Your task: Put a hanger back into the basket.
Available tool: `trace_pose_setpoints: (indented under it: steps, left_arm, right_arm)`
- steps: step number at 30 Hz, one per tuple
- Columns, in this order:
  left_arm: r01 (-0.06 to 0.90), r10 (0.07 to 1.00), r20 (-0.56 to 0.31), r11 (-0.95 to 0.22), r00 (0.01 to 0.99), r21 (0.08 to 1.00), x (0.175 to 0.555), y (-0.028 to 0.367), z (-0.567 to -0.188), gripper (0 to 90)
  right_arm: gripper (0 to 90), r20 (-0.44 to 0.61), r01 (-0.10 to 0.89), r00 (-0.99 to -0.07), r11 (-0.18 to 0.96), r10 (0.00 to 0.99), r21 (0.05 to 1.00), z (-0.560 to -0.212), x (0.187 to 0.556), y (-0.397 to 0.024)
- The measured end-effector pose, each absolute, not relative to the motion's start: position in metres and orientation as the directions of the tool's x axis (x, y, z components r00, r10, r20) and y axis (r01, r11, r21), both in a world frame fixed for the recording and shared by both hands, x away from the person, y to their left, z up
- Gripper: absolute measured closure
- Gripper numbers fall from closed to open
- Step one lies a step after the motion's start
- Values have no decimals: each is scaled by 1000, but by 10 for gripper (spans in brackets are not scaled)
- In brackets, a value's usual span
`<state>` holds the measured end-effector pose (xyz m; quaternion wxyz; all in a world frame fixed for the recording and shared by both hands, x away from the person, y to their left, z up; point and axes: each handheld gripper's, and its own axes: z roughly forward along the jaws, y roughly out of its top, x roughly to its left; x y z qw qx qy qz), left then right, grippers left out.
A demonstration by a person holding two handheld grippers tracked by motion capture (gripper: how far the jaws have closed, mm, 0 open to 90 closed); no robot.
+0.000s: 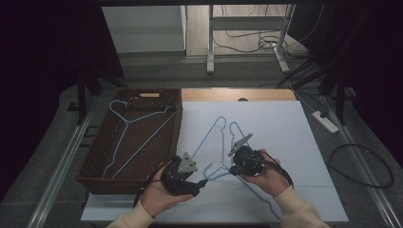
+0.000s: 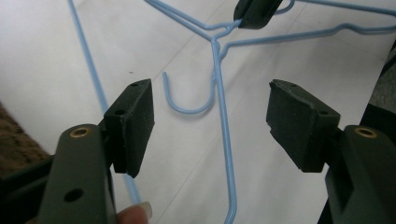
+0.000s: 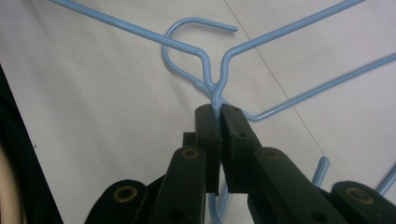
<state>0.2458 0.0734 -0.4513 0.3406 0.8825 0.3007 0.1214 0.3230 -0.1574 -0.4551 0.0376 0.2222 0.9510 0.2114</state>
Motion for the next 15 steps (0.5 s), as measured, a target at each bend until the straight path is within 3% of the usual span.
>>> trace_pose_setpoints:
  steps: [10,13,15]
  left_arm:
    - [472,600,7,-636,800,610,255,54,-465,346]
    - [478,599,22,-660,800,579,257,48,-470,386]
    - [483,598,29,-674,801,558,258,43,-473,462]
  right_arm:
    - [866,21,402,-900,810,436,427,-452,320,-158]
    - [866,20,403,-899,808,437,430,-451,319,-157]
    - [866,19,399,-901,810,434,429,-450,319,-157]
